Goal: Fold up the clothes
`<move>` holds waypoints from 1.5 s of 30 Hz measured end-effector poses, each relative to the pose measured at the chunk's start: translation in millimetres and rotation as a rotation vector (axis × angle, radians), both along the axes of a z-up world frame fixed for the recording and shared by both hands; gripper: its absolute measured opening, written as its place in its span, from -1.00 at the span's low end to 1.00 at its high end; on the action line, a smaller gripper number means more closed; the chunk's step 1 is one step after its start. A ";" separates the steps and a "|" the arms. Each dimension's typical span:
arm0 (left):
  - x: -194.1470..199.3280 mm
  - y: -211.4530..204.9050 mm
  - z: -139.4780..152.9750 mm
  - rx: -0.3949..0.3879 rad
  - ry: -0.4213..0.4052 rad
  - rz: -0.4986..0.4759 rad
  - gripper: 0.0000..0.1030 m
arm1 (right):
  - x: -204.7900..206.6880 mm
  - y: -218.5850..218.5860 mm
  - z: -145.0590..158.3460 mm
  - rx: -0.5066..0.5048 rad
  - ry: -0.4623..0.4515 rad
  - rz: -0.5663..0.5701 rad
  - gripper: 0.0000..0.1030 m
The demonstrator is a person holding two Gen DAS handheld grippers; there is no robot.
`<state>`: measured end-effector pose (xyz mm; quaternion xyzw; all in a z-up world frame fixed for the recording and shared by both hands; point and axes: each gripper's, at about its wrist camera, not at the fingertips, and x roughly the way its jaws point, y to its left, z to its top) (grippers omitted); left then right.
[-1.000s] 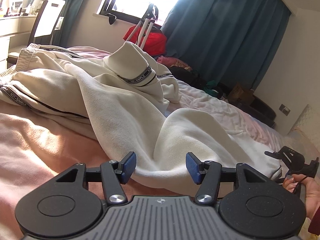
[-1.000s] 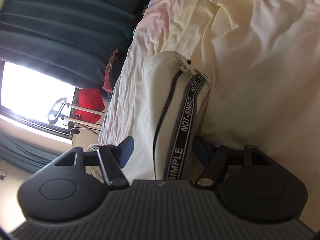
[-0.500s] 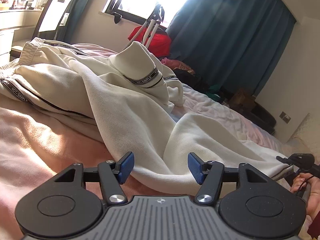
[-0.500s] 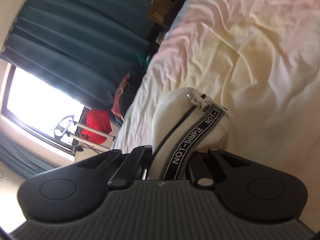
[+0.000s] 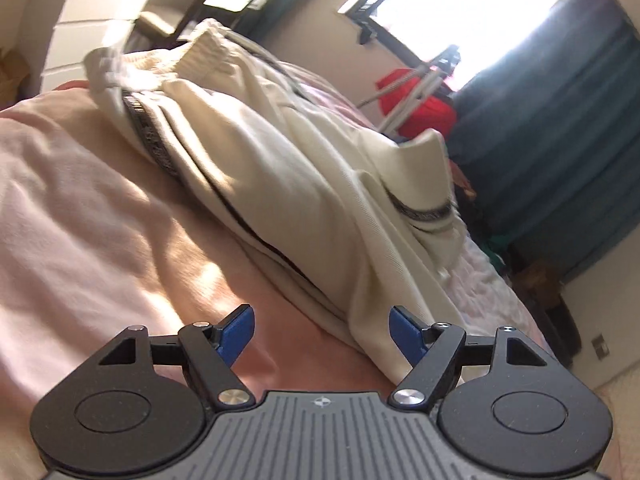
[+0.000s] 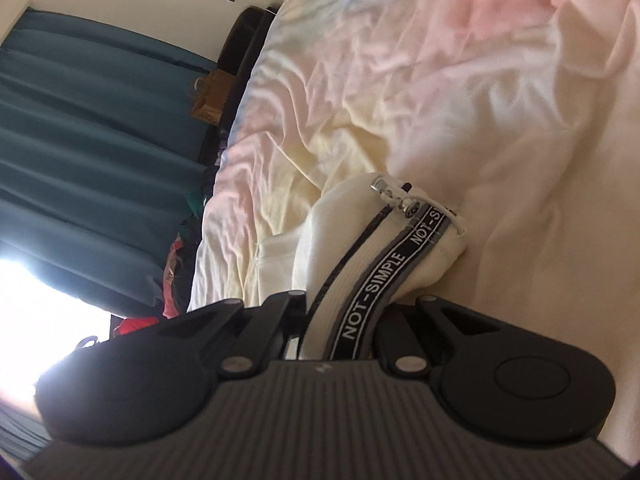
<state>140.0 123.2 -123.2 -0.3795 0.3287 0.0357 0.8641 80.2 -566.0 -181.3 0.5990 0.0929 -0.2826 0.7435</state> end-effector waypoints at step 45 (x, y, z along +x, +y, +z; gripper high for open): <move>-99.0 152.4 62.6 0.152 0.116 0.136 0.05 | -59.2 15.4 46.6 -0.248 0.403 -0.146 0.76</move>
